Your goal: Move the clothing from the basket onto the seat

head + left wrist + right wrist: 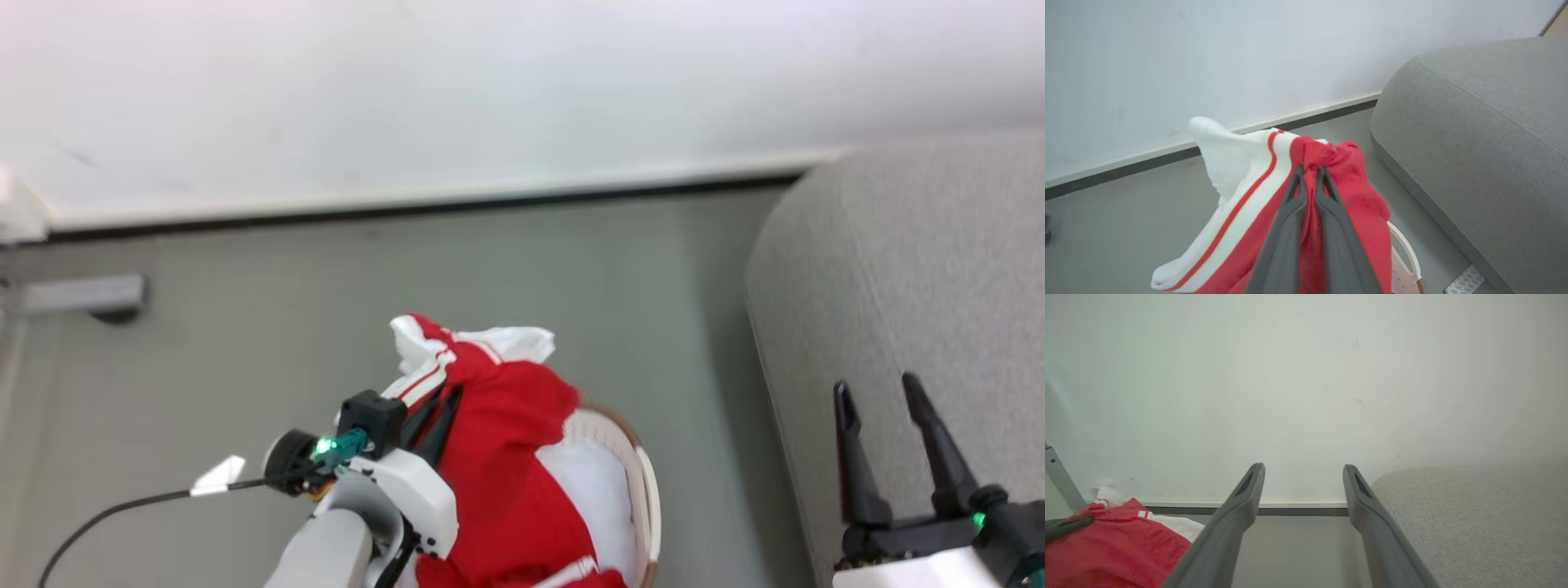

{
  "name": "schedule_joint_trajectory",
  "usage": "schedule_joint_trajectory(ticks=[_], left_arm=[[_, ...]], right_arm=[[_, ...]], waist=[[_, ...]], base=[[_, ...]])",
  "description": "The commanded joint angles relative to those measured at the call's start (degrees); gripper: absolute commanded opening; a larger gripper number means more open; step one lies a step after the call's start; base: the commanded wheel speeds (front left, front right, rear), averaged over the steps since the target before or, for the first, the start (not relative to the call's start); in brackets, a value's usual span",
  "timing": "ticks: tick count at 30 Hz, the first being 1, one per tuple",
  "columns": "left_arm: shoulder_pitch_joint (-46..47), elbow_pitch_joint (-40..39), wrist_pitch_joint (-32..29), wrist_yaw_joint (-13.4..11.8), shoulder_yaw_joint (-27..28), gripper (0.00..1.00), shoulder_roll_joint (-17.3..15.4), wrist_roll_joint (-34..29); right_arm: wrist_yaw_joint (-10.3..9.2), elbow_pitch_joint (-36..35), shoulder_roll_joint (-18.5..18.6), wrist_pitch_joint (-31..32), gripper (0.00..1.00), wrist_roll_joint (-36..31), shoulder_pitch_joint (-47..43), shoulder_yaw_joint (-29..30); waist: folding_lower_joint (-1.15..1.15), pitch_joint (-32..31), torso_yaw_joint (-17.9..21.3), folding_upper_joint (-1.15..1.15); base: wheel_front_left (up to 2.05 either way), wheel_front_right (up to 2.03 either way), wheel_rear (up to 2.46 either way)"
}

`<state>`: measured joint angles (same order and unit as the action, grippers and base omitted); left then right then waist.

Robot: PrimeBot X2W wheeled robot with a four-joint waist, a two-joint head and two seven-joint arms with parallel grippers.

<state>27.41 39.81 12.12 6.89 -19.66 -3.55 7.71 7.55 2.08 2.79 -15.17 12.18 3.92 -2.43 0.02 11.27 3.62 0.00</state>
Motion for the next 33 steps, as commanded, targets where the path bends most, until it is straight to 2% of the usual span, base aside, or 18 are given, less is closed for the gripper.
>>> schedule_joint_trajectory(ticks=[1, 4, 9, 16, 20, 25, 29, 33], left_arm=[[-1.34, -2.62, -0.72, -0.15, 0.04, 0.00, -0.88, 0.25], [-3.44, -11.52, -4.16, -0.41, 0.12, 0.00, -1.86, 0.76], [-6.59, -26.15, -10.62, -1.22, 0.95, 0.00, -3.69, 2.36], [-9.07, -41.50, -18.88, -2.17, 1.88, 0.00, -6.49, 2.93], [-10.03, -46.35, -21.88, -2.14, 1.48, 0.00, -7.14, 3.57], [-10.84, -49.24, -23.58, -1.99, 0.18, 0.00, -6.90, 3.97], [-11.28, -49.98, -24.12, -1.82, -0.78, 0.00, -6.71, 4.12], [-11.46, -50.21, -24.74, -1.70, -2.15, 0.00, -6.28, 4.56]], right_arm=[[-0.12, 0.40, 0.20, 0.03, 1.00, 0.40, -1.28, -0.25], [-0.12, 0.88, 0.46, 0.02, 1.00, 0.69, -2.82, -1.92], [-0.12, 0.74, 3.20, 0.03, 1.00, 1.35, -4.19, -6.76], [-0.12, -2.63, 10.03, 0.03, 1.00, 2.81, -2.24, -16.30], [-0.12, -3.77, 15.01, 0.03, 1.00, 0.59, 1.80, -22.86], [-0.12, -1.82, 18.09, 0.49, 1.00, -2.28, 9.86, -31.24], [-0.13, 1.36, 18.02, 1.31, 1.00, -4.55, 16.01, -37.36], [-0.13, 7.70, 15.19, 2.06, 1.00, -6.71, 22.67, -43.11]], waist=[[-0.02, -5.99, -2.65, 0.00], [-0.02, -8.30, -2.67, 0.00], [-0.02, -11.14, -2.13, 0.00], [-0.02, -12.28, -0.98, 0.00], [-0.02, -12.26, -0.41, 0.00], [-0.02, -12.25, 0.06, 0.00], [-0.02, -12.30, 0.26, 0.00], [-0.02, -12.52, 0.25, 0.00]], base=[[0.00, 0.00, 0.00], [0.00, 0.00, 0.00], [0.00, 0.00, 0.00], [0.00, 0.00, 0.00], [0.00, 0.00, 0.00], [0.00, 0.00, 0.00], [0.00, 0.00, 0.00], [0.00, 0.00, 0.00]])
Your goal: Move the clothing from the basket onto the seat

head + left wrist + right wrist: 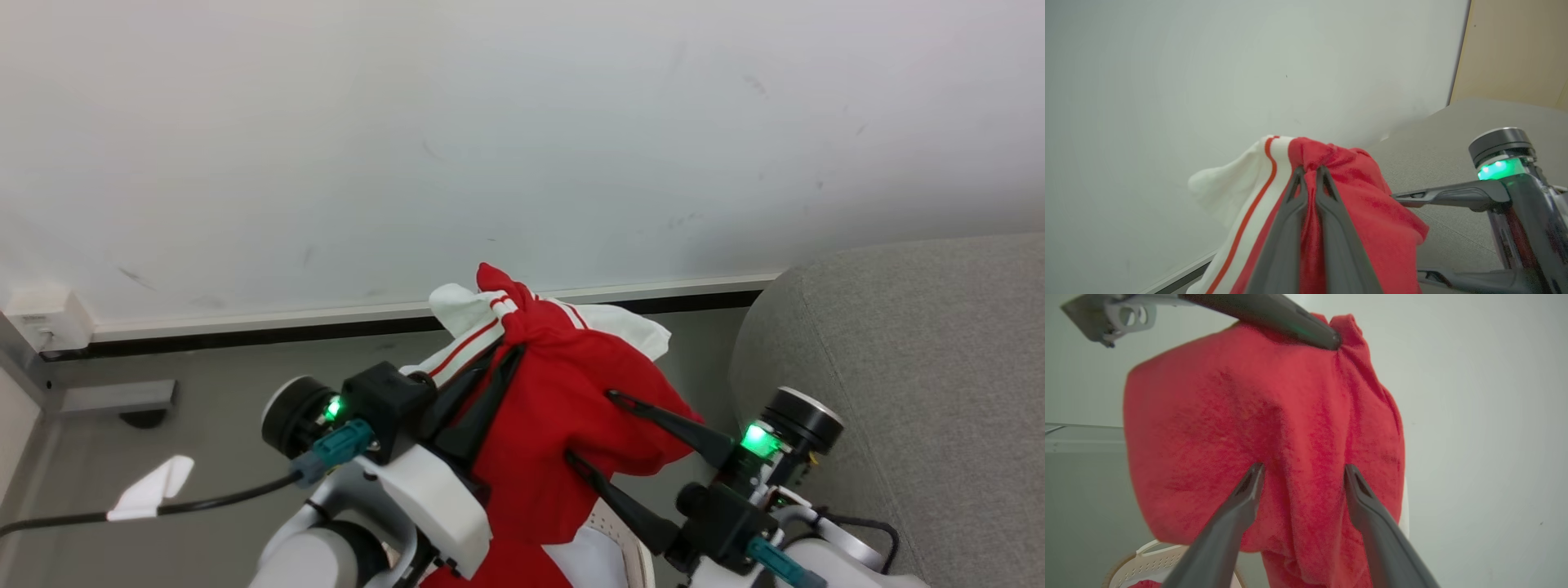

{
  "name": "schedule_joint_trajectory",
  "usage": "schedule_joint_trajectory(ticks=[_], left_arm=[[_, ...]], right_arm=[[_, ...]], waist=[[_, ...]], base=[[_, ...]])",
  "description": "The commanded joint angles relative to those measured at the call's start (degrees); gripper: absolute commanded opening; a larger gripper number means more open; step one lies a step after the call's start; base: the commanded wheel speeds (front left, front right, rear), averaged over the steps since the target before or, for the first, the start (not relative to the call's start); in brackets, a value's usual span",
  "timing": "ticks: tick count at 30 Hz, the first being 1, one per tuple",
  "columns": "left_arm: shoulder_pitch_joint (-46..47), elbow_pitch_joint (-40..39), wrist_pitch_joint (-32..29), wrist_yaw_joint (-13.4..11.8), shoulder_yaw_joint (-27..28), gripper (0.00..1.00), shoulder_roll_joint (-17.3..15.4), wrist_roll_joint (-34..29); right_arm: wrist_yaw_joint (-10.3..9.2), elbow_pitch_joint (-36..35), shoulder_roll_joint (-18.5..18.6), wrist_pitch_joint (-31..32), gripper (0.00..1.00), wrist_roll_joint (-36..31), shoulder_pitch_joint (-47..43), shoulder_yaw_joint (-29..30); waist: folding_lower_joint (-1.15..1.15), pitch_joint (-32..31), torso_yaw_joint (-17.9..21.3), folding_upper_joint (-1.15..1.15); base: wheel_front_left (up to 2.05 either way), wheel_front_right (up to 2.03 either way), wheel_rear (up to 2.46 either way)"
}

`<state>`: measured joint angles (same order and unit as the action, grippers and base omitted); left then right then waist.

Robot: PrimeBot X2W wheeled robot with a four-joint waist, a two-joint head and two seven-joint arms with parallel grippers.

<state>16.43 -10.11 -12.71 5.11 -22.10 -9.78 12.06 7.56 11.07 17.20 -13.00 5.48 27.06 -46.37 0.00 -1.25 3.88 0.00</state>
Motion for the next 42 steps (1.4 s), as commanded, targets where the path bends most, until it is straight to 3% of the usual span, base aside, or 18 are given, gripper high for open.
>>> schedule_joint_trajectory(ticks=[1, 4, 5, 6, 13, 19, 20, 21, 22, 23, 42], left_arm=[[-0.55, -0.29, -0.19, 0.18, -0.05, 0.00, 0.05, 0.39], [-0.62, -0.01, -0.62, 0.48, -1.28, 0.00, 0.50, 1.29], [-0.56, 0.25, -0.65, 0.49, -1.54, 0.00, 0.63, 1.54], [-0.36, 0.55, -0.65, 0.56, -1.77, 0.00, 0.63, 1.59], [0.48, 2.71, -0.20, -0.05, -1.72, 0.00, 0.14, 0.84], [0.46, 3.74, 0.29, -0.62, -1.14, 0.00, -1.09, 0.12], [0.53, 3.94, 0.50, -0.82, -1.08, 0.11, -1.30, -0.01], [0.61, 4.13, 0.82, -1.04, -1.05, 0.36, -1.47, -0.27], [0.58, 4.37, 0.95, -1.08, -1.04, 0.74, -1.53, -0.45], [0.47, 4.67, 1.23, -1.29, -0.93, 1.00, -1.66, -0.57], [-1.81, 6.42, 2.19, -2.75, -1.36, 1.00, -2.96, -0.65]], right_arm=[[-0.14, 0.67, -0.46, -0.15, 1.00, -0.29, 1.00, 0.00], [-0.14, 7.01, -4.81, -0.72, 1.00, -0.45, 4.05, -2.04], [-0.13, 8.98, -6.48, -0.97, 0.45, 0.20, 4.81, -1.89], [-0.13, 11.05, -7.61, -1.25, 0.00, 0.76, 5.49, -2.47], [-0.14, 14.23, -12.22, -2.22, 0.00, 5.75, 6.67, 1.11], [-0.14, 11.36, -12.02, -2.23, 0.00, 7.33, 4.63, 4.03], [-0.14, 10.99, -11.94, -2.23, 0.00, 7.78, 4.25, 4.48], [-0.14, 10.53, -11.80, -2.23, 0.00, 7.95, 4.05, 4.91], [-0.14, 10.16, -11.58, -2.22, 0.00, 8.01, 3.97, 5.21], [-0.14, 9.92, -11.38, -2.23, 0.00, 8.08, 3.75, 5.48], [-0.14, 6.81, -9.40, -2.24, 0.00, 9.49, 2.87, 9.44]], waist=[[0.00, 0.00, -0.01, 0.00], [0.00, -0.02, -0.18, 0.00], [0.00, -0.04, -0.30, 0.00], [0.00, -0.06, -0.53, 0.00], [0.00, 0.31, -1.64, 0.00], [0.00, 0.71, -1.65, 0.00], [0.00, 0.77, -1.61, 0.00], [0.00, 0.83, -1.55, 0.00], [0.00, 0.86, -1.48, 0.00], [0.00, 0.90, -1.40, 0.00], [0.00, 0.86, 0.83, 0.00]], base=[[0.00, 0.00, 0.00], [0.00, 0.00, 0.00], [0.00, 0.00, 0.00], [0.00, 0.00, 0.00], [0.00, 0.00, 0.00], [0.00, 0.00, 0.00], [0.00, 0.00, 0.00], [0.00, 0.00, 0.00], [0.00, 0.00, 0.00], [0.00, 0.00, 0.00], [0.00, 0.00, 0.00]])
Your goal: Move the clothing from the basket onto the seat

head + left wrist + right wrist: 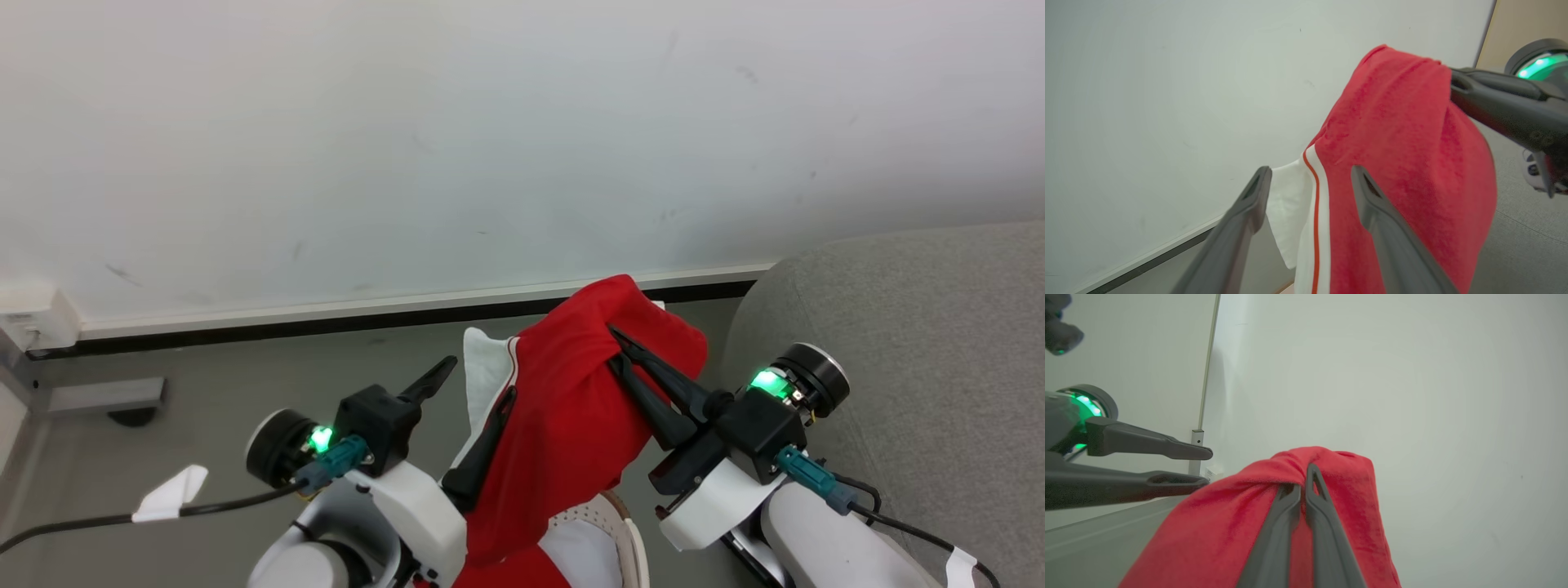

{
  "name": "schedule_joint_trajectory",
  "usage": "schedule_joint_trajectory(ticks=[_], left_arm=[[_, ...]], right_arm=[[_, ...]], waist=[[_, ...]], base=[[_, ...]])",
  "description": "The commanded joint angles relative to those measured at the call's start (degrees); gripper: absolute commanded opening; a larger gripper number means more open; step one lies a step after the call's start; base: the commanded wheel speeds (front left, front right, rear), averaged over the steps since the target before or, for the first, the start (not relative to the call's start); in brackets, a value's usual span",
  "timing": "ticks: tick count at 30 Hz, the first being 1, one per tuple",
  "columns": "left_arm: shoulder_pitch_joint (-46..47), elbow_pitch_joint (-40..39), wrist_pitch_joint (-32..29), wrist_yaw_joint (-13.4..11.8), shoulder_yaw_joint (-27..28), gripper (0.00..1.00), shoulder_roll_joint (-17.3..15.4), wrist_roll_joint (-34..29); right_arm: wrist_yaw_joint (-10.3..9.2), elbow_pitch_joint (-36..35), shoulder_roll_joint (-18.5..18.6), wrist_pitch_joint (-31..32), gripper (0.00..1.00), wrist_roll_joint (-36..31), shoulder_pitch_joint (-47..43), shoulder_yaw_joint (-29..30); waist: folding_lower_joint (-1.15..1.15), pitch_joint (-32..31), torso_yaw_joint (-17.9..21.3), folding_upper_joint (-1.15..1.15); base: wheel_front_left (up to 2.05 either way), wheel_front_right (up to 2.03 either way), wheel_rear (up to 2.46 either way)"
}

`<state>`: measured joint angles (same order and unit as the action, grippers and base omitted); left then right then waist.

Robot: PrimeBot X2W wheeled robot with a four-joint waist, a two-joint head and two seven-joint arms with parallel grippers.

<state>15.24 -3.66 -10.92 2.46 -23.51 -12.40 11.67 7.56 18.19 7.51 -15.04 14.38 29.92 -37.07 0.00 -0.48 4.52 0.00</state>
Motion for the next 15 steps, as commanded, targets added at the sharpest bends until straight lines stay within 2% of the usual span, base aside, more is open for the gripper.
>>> schedule_joint_trajectory(ticks=[1, 7, 15], left_arm=[[-0.65, 0.01, 0.47, -0.21, 0.06, 1.00, -0.36, -0.18], [-1.24, -0.03, 1.09, -0.55, 0.04, 1.00, -0.74, -0.06], [-1.60, 0.13, 2.75, -0.71, -1.70, 1.00, 0.34, -0.33]], right_arm=[[-0.14, -0.41, 0.37, -0.21, 0.00, 0.53, 0.15, 0.16], [-0.14, -1.38, 1.03, -0.21, 0.00, 1.15, 0.28, 1.32], [-0.14, -4.04, 3.37, -0.21, 0.00, 1.34, -1.21, 5.45]], waist=[[0.00, 0.19, 0.60, 0.00], [0.00, 1.02, 4.98, 0.00], [0.00, 4.46, 14.58, 0.00]], base=[[0.00, 0.00, 0.00], [0.00, 0.00, 0.00], [0.00, 0.00, 0.00]])
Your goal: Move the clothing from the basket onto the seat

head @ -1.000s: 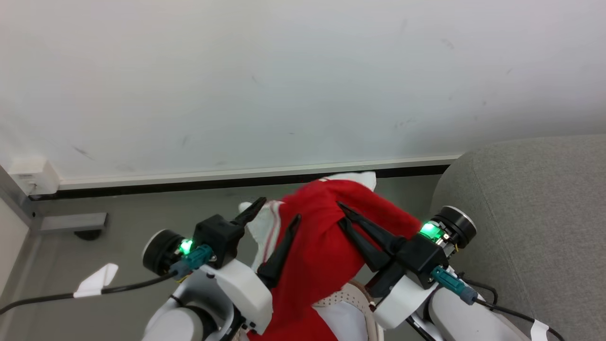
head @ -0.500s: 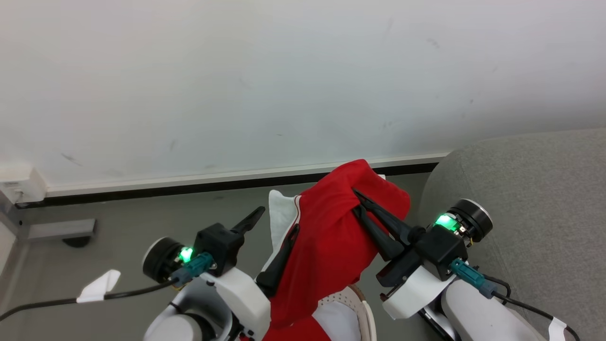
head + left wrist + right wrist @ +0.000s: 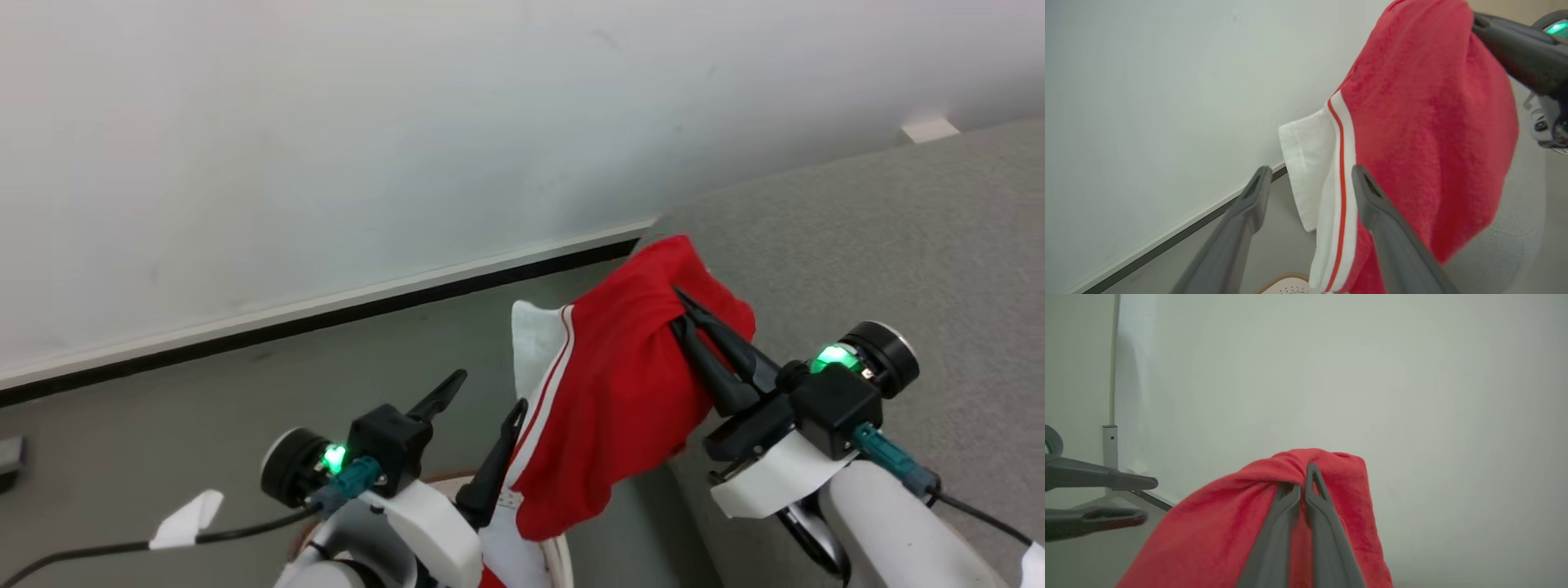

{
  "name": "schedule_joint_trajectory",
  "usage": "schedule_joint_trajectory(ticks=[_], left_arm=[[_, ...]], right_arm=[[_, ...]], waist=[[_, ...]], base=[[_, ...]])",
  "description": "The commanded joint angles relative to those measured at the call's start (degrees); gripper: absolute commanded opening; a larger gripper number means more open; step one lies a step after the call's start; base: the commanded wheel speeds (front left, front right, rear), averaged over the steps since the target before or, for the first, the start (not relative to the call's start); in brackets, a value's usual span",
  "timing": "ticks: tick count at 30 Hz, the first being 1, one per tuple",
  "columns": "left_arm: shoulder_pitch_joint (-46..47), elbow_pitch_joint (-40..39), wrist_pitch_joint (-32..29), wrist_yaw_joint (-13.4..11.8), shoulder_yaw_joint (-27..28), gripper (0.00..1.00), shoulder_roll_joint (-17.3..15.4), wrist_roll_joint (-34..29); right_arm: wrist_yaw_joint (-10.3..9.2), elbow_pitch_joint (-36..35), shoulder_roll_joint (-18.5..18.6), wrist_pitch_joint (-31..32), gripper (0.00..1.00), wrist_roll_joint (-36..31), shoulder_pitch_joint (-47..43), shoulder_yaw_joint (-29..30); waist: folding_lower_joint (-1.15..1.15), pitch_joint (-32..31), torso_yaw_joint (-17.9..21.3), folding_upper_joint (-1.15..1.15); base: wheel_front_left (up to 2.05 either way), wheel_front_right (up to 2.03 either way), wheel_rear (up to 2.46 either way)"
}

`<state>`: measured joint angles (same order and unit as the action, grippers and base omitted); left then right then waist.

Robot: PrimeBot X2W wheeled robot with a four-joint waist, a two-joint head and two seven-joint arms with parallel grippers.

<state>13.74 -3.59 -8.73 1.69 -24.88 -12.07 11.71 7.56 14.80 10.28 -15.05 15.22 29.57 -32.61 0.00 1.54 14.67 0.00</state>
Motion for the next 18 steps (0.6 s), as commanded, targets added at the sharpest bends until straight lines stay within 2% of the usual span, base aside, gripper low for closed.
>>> schedule_joint_trajectory(ticks=[1, 9, 13, 18], left_arm=[[0.41, 0.04, 1.03, 0.38, -0.80, 1.00, 0.18, -0.63], [4.06, 0.60, 2.79, 2.00, -3.97, 1.00, 1.39, -1.83], [6.73, 0.69, 3.36, 3.26, -5.81, 1.00, 1.39, -2.25], [10.90, 0.63, 3.65, 4.41, -8.08, 1.00, 0.77, -3.00]], right_arm=[[-0.14, -1.24, 0.95, -0.20, 0.00, 0.52, -1.03, 1.96], [-0.14, -5.83, 1.98, -0.20, 0.00, 1.08, -3.23, 10.90], [-0.13, -6.46, 1.70, -0.19, 0.00, 1.02, -3.34, 16.51], [-0.14, -2.71, 1.07, -0.08, 0.00, -0.06, 1.88, 24.32]], waist=[[0.00, 3.01, 5.43, 0.00], [0.00, 9.06, 11.65, 0.00], [0.00, 12.49, 12.14, 0.00], [0.00, 18.37, 10.58, 0.00]], base=[[0.00, 0.00, 0.00], [0.00, 0.00, 0.00], [0.00, 0.00, 0.00], [0.00, 0.00, 0.00]])
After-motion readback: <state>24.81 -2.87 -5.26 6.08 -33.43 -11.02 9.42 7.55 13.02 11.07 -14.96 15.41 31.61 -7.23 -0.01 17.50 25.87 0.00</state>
